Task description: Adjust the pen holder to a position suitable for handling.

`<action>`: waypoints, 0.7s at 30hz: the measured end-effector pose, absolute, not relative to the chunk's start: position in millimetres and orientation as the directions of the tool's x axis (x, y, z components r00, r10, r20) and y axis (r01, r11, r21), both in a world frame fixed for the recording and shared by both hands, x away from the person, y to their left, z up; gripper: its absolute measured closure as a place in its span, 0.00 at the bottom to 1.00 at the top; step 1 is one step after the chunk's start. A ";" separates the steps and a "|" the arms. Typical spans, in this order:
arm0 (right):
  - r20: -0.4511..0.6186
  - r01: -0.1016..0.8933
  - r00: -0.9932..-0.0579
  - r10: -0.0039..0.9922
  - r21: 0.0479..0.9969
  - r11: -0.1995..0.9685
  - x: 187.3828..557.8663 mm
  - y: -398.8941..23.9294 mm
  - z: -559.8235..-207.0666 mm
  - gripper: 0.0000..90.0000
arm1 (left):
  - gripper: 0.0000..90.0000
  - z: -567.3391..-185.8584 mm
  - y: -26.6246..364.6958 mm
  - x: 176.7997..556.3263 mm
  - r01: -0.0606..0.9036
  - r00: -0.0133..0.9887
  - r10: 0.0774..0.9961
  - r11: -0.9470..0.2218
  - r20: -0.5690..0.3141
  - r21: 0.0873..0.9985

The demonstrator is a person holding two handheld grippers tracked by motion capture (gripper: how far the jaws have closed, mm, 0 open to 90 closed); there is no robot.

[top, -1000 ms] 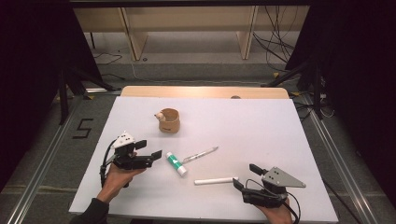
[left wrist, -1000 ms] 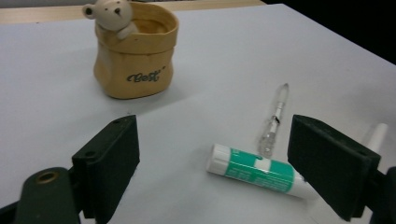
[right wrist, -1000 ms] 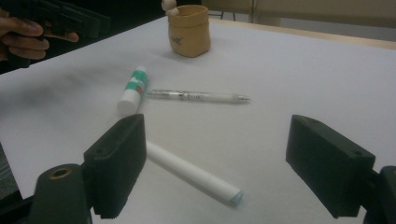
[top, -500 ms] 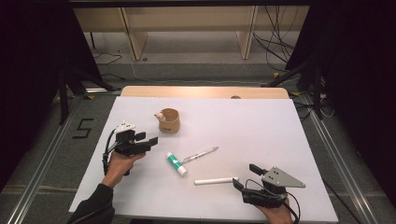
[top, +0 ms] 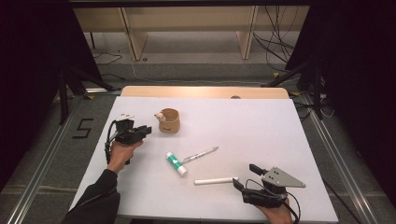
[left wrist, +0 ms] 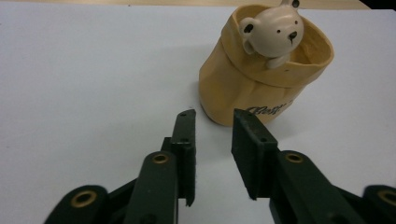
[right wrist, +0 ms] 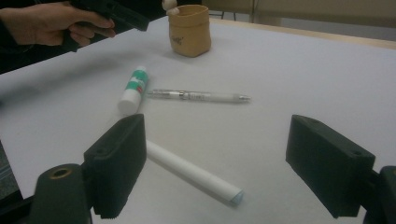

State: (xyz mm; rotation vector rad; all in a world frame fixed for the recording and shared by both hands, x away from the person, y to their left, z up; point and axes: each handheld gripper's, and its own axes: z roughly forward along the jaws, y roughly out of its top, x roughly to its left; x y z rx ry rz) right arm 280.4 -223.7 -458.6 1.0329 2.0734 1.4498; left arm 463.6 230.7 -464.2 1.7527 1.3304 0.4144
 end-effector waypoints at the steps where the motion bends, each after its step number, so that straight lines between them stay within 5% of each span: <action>1: 0.083 0.339 -0.644 0.761 0.922 0.186 280.4 -223.7 -458.6 0.23 | 0.81 -464.2 230.7 463.6 0.608 0.373 0.899 -0.048 -0.232 0.792; 9: 0.086 0.340 -0.643 0.761 0.922 0.183 280.3 -223.8 -458.6 0.23 | 0.98 -465.8 226.0 480.9 0.618 0.351 0.911 -0.051 -0.217 0.785; 21: 0.088 0.341 -0.645 0.759 0.922 0.182 280.2 -224.1 -458.8 0.23 | 0.99 -468.9 218.6 499.2 0.618 0.339 0.917 -0.050 -0.208 0.785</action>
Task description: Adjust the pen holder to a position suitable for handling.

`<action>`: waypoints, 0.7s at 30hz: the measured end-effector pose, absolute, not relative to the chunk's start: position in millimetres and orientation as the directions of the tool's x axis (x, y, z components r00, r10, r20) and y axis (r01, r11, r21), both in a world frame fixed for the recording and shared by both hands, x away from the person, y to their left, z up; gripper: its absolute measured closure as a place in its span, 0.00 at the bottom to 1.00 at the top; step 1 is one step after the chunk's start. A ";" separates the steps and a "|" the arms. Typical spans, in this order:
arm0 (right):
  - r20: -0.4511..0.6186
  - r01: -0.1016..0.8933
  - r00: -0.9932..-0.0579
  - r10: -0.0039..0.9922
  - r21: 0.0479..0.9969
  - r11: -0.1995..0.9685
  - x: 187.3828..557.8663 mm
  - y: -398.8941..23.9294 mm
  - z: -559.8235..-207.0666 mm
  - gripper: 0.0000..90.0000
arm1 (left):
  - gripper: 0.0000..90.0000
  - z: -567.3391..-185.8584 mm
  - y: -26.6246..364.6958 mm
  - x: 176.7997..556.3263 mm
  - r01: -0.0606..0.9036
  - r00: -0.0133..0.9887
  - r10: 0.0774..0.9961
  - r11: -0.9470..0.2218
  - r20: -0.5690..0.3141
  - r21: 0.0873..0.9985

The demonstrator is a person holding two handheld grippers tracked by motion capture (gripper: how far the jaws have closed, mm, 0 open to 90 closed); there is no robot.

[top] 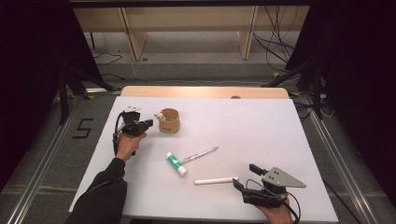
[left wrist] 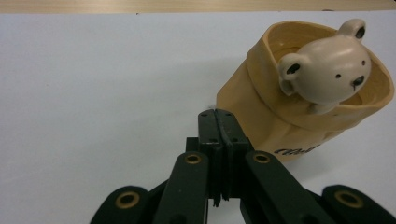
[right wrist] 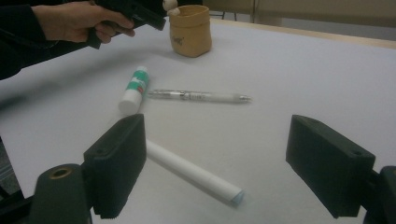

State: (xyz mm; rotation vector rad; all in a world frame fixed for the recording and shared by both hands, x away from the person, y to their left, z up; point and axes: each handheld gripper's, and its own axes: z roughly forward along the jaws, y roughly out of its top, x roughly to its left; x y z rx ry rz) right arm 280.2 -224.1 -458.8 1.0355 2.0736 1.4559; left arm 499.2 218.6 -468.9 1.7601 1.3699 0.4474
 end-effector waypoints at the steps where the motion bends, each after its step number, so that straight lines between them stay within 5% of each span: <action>1: 0.088 0.342 -0.645 0.759 0.922 0.183 280.2 -223.9 -458.9 0.23 | 0.99 -469.4 217.3 501.4 0.618 0.338 0.917 -0.048 -0.211 0.784; 21: 0.090 0.343 -0.649 0.756 0.921 0.185 280.4 -223.6 -459.4 0.23 | 0.99 -473.7 203.8 518.9 0.637 0.351 0.914 -0.073 -0.204 0.768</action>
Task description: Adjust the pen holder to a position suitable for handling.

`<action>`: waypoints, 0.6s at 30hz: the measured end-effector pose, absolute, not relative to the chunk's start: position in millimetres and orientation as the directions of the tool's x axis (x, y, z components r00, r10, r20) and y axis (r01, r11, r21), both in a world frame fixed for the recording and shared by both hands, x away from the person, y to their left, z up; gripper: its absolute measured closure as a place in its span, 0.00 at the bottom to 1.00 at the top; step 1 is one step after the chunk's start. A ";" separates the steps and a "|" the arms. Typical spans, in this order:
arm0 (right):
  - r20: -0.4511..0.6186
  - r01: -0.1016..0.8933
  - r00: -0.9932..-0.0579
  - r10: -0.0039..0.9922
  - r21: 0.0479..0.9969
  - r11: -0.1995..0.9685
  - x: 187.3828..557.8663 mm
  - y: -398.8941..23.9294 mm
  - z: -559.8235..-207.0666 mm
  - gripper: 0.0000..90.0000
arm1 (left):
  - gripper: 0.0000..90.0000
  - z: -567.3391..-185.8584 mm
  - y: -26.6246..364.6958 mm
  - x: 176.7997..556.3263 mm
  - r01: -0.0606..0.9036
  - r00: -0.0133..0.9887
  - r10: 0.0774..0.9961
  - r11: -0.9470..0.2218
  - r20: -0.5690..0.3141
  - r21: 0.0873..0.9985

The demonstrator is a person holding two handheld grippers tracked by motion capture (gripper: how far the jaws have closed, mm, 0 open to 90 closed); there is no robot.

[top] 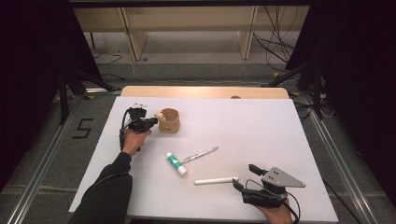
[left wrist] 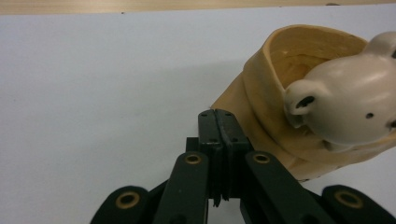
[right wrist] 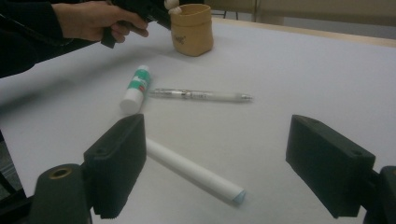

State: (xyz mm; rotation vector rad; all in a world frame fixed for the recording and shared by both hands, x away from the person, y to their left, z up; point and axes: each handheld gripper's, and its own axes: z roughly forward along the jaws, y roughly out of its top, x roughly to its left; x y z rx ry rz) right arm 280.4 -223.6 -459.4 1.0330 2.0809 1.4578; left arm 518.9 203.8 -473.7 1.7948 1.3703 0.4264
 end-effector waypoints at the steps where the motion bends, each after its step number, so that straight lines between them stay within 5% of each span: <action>1: 0.090 0.343 -0.649 0.756 0.921 0.185 280.4 -223.6 -459.4 0.23 | 0.99 -473.7 203.8 518.9 0.637 0.351 0.914 -0.073 -0.204 0.768; 18: 0.088 0.345 -0.653 0.752 0.919 0.192 281.0 -222.3 -460.2 0.24 | 1.00 -474.7 195.9 522.4 0.649 0.345 0.914 -0.068 -0.213 0.758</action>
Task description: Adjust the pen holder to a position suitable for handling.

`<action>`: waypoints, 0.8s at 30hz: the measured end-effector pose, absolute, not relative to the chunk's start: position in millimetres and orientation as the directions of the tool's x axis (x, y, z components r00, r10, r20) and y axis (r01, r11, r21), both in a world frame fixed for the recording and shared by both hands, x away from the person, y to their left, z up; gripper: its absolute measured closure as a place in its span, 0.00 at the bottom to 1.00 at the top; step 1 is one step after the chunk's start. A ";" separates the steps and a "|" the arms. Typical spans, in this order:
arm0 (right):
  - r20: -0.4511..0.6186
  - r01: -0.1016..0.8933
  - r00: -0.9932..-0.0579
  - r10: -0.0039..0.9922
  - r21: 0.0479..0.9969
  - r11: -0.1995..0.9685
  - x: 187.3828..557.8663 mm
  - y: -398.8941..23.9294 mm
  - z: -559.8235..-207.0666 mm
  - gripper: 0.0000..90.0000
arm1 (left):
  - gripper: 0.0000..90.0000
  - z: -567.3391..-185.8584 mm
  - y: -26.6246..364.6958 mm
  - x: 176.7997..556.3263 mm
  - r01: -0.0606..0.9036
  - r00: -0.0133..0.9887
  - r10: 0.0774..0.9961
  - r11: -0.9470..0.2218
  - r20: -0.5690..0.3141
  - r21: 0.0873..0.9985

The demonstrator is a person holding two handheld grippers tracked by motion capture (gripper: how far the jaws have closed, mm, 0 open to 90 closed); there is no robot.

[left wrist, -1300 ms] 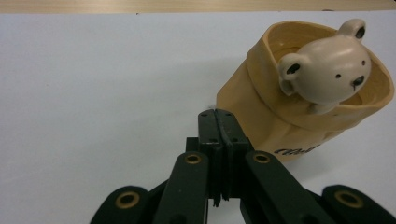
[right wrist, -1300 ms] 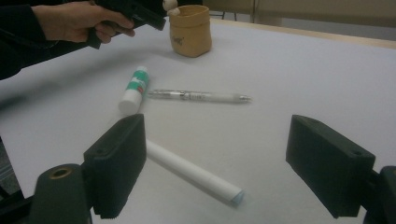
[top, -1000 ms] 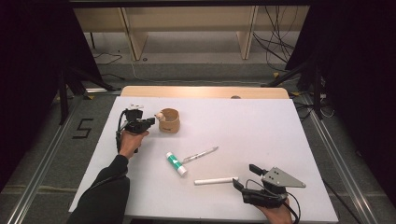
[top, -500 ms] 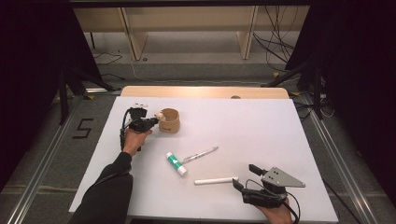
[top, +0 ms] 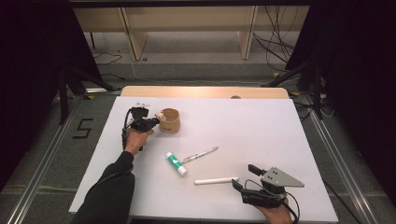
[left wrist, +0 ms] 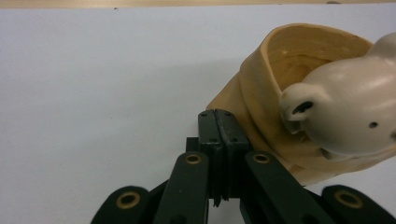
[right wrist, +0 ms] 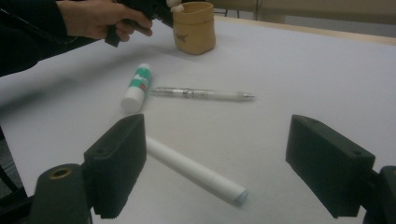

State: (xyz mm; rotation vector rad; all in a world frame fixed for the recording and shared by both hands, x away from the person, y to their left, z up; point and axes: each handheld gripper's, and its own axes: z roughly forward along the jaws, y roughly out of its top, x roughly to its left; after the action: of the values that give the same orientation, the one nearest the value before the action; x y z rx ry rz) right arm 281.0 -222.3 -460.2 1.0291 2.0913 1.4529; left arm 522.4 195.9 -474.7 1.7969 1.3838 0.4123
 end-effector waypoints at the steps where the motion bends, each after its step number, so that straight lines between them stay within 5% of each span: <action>1: 0.088 0.345 -0.653 0.752 0.919 0.192 281.1 -222.2 -460.3 0.24 | 1.00 -474.7 195.9 522.4 0.649 0.345 0.914 -0.068 -0.213 0.758; 24: 0.089 0.345 -0.658 0.747 0.918 0.194 281.1 -223.0 -460.8 0.24 | 1.00 -473.5 148.1 535.6 0.633 0.411 0.891 -0.129 -0.190 0.764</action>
State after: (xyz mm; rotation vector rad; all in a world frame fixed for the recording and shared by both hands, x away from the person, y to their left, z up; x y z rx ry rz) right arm 281.1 -223.0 -460.8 1.0236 2.0977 1.4566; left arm 535.6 148.1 -473.5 1.8508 1.3075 0.3997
